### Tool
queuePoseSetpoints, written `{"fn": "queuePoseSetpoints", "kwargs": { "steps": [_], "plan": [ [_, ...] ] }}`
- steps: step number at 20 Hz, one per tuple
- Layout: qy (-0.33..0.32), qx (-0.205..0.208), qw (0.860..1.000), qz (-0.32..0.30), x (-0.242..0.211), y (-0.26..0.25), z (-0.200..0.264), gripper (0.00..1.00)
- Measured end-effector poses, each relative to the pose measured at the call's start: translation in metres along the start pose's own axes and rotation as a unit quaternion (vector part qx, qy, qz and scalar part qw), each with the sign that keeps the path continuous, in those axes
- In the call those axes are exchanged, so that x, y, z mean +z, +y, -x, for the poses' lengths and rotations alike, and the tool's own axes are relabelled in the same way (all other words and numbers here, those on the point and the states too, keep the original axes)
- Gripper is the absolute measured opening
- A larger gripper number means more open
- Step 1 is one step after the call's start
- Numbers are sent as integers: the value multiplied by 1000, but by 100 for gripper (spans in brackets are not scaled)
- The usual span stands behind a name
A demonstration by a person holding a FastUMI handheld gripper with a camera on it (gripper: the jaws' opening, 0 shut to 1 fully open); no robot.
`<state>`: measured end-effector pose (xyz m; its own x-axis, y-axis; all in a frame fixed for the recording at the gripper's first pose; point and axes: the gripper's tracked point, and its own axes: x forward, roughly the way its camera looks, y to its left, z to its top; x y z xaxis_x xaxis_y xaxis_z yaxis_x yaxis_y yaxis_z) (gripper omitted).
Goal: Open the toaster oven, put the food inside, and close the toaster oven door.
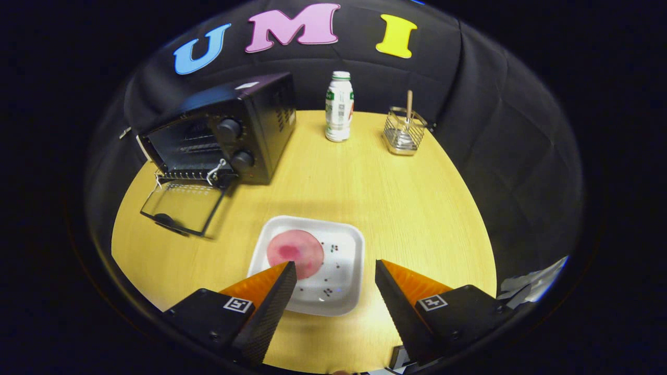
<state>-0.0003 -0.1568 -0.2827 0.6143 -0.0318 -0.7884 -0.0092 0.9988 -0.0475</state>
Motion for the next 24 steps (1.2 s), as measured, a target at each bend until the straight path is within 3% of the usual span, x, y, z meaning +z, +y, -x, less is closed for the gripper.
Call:
{"fn": "queuePoseSetpoints", "kwargs": {
  "steps": [9,11,16,18,20,24],
  "plan": [
    [90,40,995,-6,-45,-22,-43,97],
    [88,46,995,-13,-39,-24,-45,88],
    [117,59,990,-47,-45,-25,-45,30],
    [123,73,988,-61,-45,-27,-47,16],
    [131,88,984,-76,-46,-26,-47,8],
    [145,110,979,-95,-46,-27,-47,5]
  ]
}}
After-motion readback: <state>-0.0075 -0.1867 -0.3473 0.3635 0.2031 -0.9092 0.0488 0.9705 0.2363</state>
